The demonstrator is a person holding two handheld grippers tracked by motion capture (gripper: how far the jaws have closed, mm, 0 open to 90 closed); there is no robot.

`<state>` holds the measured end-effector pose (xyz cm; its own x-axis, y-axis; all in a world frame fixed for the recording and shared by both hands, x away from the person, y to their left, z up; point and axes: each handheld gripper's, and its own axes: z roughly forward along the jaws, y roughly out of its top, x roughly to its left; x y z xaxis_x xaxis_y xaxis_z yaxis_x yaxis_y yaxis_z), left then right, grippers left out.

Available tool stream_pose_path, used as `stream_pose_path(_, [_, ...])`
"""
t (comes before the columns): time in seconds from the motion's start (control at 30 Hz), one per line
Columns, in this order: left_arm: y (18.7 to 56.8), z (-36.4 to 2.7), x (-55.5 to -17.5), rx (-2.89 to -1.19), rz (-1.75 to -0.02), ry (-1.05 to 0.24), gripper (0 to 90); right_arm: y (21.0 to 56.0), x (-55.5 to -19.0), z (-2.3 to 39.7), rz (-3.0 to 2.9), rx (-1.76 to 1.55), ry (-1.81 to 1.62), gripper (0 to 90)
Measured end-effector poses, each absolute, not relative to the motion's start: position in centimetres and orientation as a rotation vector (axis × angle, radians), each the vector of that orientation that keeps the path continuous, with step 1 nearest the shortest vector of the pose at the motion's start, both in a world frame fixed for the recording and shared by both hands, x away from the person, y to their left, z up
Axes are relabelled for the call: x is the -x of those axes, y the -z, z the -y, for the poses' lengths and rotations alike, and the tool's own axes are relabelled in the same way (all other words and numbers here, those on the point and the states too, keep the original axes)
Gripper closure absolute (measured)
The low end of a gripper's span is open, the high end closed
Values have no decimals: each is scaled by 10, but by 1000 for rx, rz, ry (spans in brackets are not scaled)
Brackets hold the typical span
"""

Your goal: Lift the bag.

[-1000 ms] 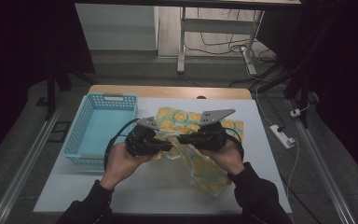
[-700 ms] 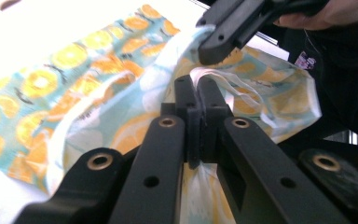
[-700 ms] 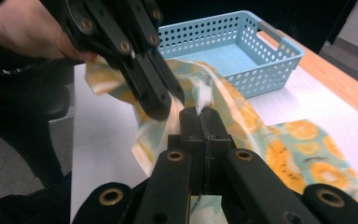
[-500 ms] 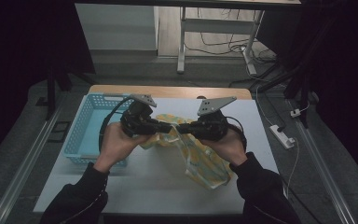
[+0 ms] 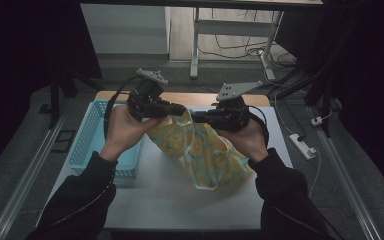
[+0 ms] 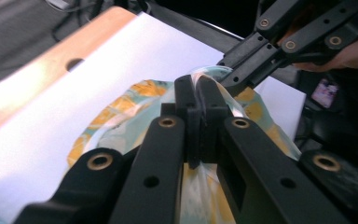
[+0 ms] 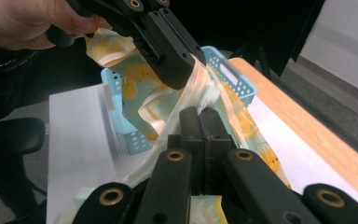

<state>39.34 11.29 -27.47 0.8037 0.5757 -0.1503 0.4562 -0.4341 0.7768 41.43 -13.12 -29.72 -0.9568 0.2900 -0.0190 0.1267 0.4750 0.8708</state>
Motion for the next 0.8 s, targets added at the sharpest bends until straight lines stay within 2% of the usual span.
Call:
stream_pose_path(0.53, [212, -117, -415, -2006, -783, -263, 889, 241, -429, 130, -2441, -411, -1536, 900])
stream_pose_path(0.8, [197, -117, -423, -1976, -799, -294, 890, 224, -436, 131, -2394, -444, -1520, 900])
